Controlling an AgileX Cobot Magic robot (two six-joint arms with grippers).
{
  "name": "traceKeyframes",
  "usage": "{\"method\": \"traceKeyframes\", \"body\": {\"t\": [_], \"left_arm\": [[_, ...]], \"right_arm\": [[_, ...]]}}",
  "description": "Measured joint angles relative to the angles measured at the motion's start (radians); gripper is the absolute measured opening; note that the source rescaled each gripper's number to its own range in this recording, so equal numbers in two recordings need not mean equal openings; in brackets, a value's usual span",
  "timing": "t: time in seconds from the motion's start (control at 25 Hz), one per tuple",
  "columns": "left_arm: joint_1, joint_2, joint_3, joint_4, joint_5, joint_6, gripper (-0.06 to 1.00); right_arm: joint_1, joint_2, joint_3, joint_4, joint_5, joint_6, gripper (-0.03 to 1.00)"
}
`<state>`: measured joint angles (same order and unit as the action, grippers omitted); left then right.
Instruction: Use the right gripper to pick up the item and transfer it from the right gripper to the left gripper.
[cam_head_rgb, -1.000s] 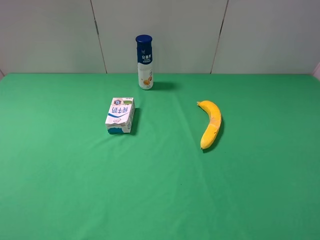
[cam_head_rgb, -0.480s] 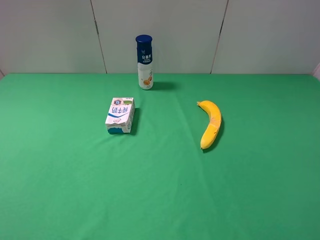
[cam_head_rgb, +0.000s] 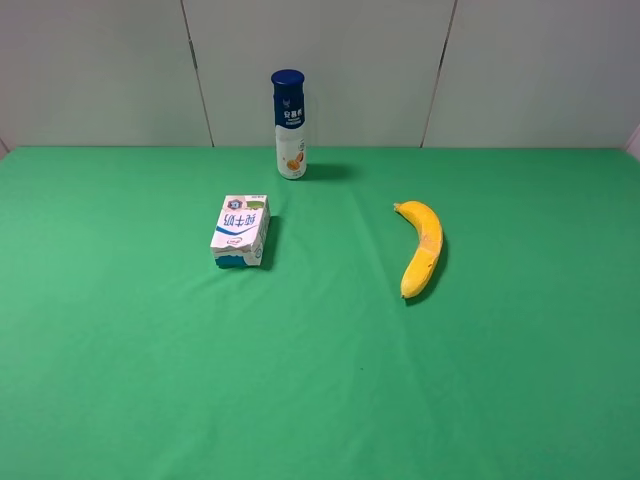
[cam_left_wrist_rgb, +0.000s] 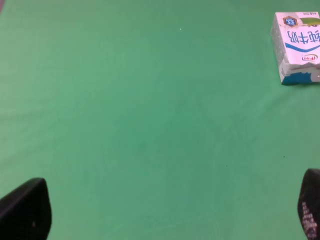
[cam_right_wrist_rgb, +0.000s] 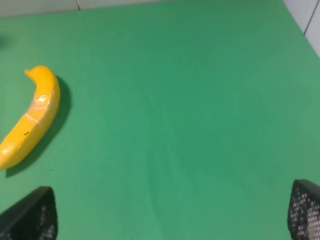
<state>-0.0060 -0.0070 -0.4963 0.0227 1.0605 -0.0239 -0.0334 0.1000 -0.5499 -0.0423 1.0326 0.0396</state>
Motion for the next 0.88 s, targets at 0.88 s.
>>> {"method": "traceKeyframes", "body": {"t": [0.88], "left_arm": [[0.0, 0.0, 0.0, 0.0, 0.0, 0.0, 0.98]], "right_arm": [[0.273, 0.942, -0.463, 0.007, -0.028, 0.001, 1.0]]}}
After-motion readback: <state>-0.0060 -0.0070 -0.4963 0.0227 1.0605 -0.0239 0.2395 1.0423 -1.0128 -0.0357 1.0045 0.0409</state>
